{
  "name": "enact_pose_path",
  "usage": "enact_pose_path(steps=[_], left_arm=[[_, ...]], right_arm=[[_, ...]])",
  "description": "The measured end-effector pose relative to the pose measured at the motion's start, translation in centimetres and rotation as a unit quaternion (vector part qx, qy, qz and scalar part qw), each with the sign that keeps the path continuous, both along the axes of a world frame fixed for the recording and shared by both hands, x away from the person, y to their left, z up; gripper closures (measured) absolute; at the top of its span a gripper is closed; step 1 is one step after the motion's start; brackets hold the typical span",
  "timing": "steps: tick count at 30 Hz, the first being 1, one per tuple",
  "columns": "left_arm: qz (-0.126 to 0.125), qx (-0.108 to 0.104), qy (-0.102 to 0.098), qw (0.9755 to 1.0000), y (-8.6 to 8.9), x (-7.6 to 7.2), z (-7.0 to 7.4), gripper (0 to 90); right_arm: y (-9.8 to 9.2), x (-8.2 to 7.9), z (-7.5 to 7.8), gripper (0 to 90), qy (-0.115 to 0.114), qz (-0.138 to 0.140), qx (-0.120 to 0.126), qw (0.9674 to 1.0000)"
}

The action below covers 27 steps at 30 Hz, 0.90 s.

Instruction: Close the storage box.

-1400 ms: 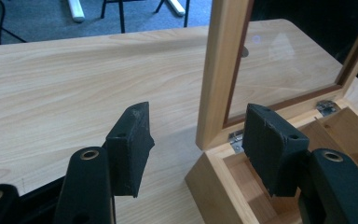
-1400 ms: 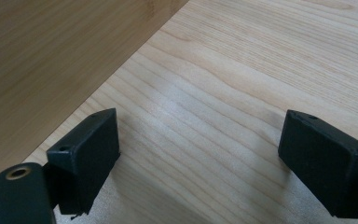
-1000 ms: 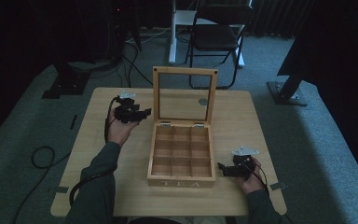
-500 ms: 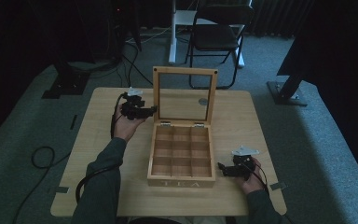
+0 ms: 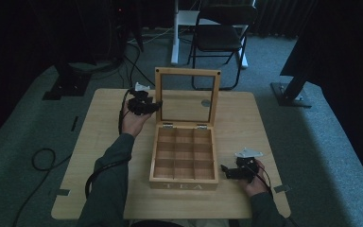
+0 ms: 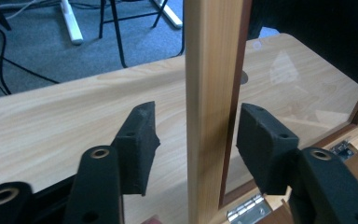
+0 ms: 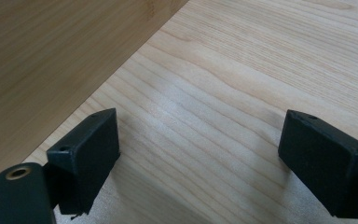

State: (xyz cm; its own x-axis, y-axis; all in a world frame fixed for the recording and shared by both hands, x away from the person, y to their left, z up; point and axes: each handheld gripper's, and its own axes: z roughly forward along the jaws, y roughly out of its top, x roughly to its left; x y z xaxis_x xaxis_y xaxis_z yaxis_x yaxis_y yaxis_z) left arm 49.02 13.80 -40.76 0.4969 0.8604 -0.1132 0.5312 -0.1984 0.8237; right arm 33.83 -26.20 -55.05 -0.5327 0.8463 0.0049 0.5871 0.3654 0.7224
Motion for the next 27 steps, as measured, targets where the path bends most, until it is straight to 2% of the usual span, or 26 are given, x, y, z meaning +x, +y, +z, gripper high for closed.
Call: enact_pose_path(steps=[3,7,11,14,17,27], left_arm=[[0.003,-0.01,-0.004,0.9999,-0.1,0.3,0.3,51.5],[0.007,-0.033,-0.005,0.9994,-0.1,0.7,0.3,49.9],[-0.008,-0.025,-0.012,0.9996,-0.7,0.9,0.3,48.6],[-0.016,-0.026,-0.014,0.9994,-1.1,0.8,0.3,51.6],[-0.013,-0.038,-0.014,0.9991,-0.9,0.6,0.3,53.4],[-0.009,-0.048,-0.048,0.9976,-0.6,-1.9,0.3,54.2]], right_arm=[[0.0,0.0,0.0,12.0,0.0,0.0,0.0,1.0],[0.0,0.0,0.0,11.9,0.0,0.0,0.0,1.0],[0.0,0.0,0.0,11.9,0.0,0.0,0.0,1.0],[0.0,0.0,0.0,11.9,0.0,0.0,0.0,1.0],[0.0,0.0,0.0,11.9,0.0,0.0,0.0,1.0],[0.0,0.0,0.0,12.0,0.0,0.0,-0.001,1.0]])
